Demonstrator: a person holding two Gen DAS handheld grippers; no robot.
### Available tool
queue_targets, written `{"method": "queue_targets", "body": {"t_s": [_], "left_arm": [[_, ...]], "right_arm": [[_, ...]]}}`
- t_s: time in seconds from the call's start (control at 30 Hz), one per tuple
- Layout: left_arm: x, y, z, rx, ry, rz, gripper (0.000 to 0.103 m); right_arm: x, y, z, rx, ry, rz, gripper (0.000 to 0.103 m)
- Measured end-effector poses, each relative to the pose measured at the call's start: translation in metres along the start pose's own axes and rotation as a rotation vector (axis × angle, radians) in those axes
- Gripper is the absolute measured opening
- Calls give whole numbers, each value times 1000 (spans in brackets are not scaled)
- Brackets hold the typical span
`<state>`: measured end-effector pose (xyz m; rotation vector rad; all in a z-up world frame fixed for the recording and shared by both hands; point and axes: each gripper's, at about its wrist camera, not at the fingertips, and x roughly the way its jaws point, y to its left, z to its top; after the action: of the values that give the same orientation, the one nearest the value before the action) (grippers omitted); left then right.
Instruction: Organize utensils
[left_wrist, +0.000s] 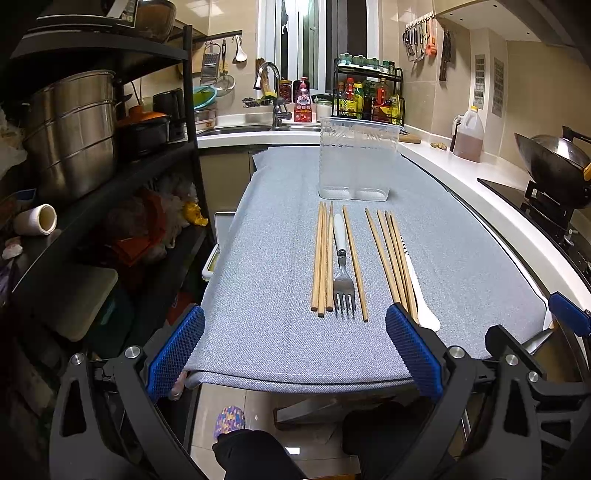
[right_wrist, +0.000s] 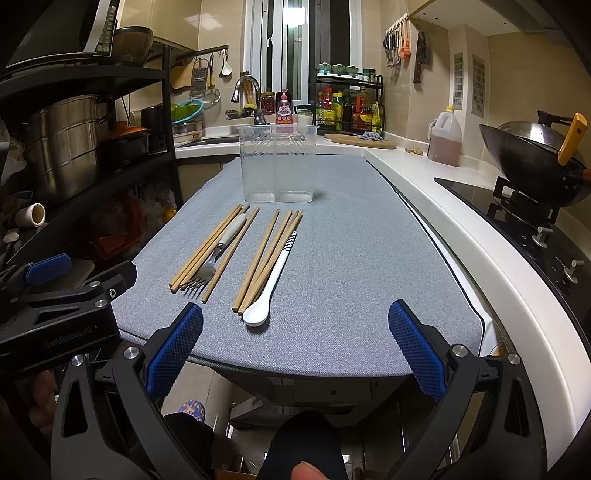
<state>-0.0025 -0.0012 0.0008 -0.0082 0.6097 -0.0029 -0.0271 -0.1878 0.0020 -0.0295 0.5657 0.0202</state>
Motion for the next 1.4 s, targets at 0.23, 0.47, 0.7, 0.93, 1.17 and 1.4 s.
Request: {"method": "queue_targets", "body": {"t_s": [0.23,0.47,0.7,0.93,1.17,1.4], "left_arm": [[0,0,0,0,-1,0,95],[0,2,2,-4,-1,0,95],[0,3,2,2,-3,1,95],[-1,2,2,3,-3,0,95],[-1,2,0,4,-5,1,95],[-1,2,0,4,-5,0,95]], "right_arm": [[0,0,0,-1,0,0,98],[-1,1,0,-3,-1,0,98],[0,2,0,-1,1,-1,98],[0,2,0,0,2,-2,98],[0,1,0,4,1,-3,98],[0,1,0,2,0,-2,98]]}}
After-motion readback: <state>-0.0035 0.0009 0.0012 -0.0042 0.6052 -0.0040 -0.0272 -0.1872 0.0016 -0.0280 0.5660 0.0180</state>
